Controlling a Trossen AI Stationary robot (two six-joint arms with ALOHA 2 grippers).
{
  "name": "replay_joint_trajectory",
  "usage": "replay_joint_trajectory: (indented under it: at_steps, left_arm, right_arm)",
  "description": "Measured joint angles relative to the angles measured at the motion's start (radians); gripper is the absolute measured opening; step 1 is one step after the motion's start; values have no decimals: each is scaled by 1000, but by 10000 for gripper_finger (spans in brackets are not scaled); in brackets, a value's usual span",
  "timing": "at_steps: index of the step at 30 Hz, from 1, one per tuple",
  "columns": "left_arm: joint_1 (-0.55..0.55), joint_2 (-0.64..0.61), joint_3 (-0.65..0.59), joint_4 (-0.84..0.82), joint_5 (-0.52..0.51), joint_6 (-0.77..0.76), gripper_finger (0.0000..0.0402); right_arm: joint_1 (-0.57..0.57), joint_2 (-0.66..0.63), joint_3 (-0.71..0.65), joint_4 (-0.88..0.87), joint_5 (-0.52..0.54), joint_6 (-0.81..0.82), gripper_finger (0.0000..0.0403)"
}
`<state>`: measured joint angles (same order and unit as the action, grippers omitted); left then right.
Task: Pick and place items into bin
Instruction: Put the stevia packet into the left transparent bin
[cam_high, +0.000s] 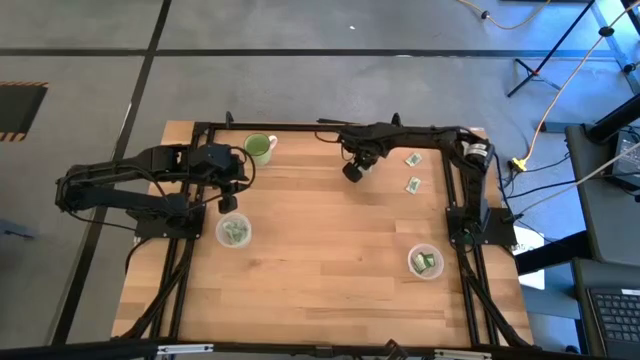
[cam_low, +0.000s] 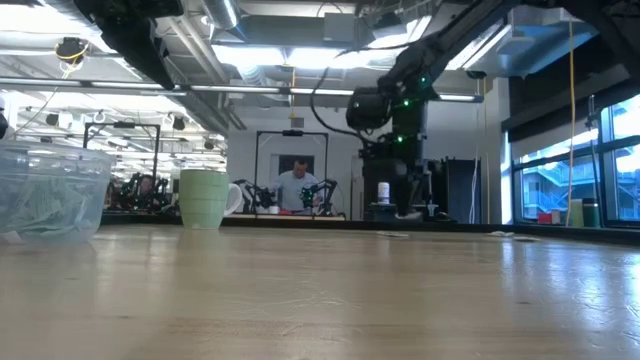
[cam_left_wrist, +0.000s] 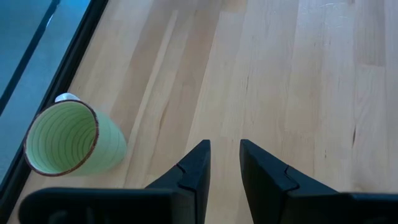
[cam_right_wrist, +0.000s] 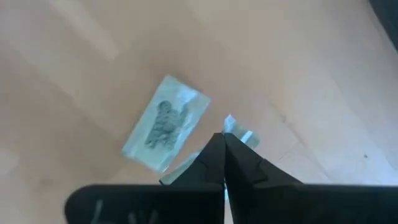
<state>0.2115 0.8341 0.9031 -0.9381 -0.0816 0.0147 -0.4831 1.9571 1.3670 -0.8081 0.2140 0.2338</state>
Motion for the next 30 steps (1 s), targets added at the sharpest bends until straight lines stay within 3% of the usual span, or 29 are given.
replay_joint_trajectory:
  at_steps: [4, 7, 12, 16, 20, 26, 30]
  left_arm:
    - [0, 0, -2, 26, 1, 5, 81]
    - [0, 0, -39, 176, 1, 68, 81]
    - [-18, 0, -172, 505, 53, 436, 84]
    - [-48, 12, -285, 748, 70, 675, 92]
    - [-91, 68, -355, 939, 74, 805, 99]
    - [-148, 208, -365, 1086, -58, 899, 105]
    - [-153, 287, -365, 1165, -73, 900, 105]
  right_arm:
    - [22, -46, -1, -4, 1, -9, 1]
    - [42, -84, 0, -2, -15, -30, 1]
    - [90, -159, 2, 63, -69, -68, 1]
    - [128, -193, 2, 150, -217, -111, 1]
    - [163, -192, 2, 263, -372, -116, 0]
    - [222, -188, 3, 363, -494, -156, 0]
    - [272, -188, 3, 401, -546, -172, 0]
